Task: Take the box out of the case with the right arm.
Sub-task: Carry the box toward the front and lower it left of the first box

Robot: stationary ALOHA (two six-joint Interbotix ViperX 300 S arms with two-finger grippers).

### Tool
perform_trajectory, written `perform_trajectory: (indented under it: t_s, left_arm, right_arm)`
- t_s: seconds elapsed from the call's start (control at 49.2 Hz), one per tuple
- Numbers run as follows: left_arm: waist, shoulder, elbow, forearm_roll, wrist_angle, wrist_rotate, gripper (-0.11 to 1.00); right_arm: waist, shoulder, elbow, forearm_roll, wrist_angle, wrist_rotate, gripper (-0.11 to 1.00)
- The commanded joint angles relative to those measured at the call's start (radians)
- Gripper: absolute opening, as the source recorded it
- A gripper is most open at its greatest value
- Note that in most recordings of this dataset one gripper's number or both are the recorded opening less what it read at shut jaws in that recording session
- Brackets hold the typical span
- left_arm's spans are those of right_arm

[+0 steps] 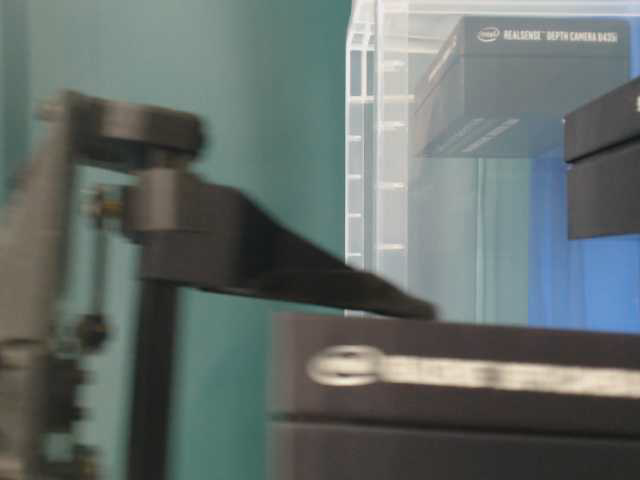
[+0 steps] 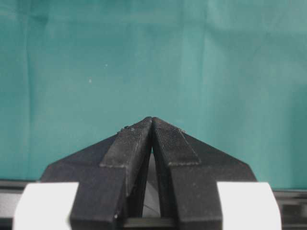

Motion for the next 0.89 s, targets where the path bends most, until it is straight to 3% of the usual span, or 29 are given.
perform_trajectory:
  t_s: [0.0,0.183,0.406,0.63,0.772,0.874]
  left_arm:
    - [-0.003,0.005,-0.011,0.000,-0.003,-0.002,0.02]
    - [-0.003,0.005,-0.011,0.000,-0.003,-0.002,0.02]
    - [-0.003,0.011,-0.009,0.000,-0.003,-0.002,0.02]
    - [-0.003,0.009,-0.009,0.000,-0.003,-0.002,0.02]
    - [-0.003,0.006,-0.008,0.000,-0.003,-0.002,0.02]
    - [-0.003,0.005,-0.008,0.000,-0.003,0.000,0.02]
  right_arm:
    - [-0.008,-0.026,0.021,0.006,-0.035,0.011,0.69]
    - [-0.017,-0.025,0.127,0.057,-0.172,0.054,0.68]
    - [-0.021,-0.026,0.218,0.061,-0.302,0.098,0.69]
    - [-0.023,-0.025,0.236,0.060,-0.331,0.103,0.68]
    - [-0.023,-0.026,0.236,0.060,-0.330,0.103,0.89]
    - [-0.025,-0.028,0.236,0.061,-0.327,0.103,0.91]
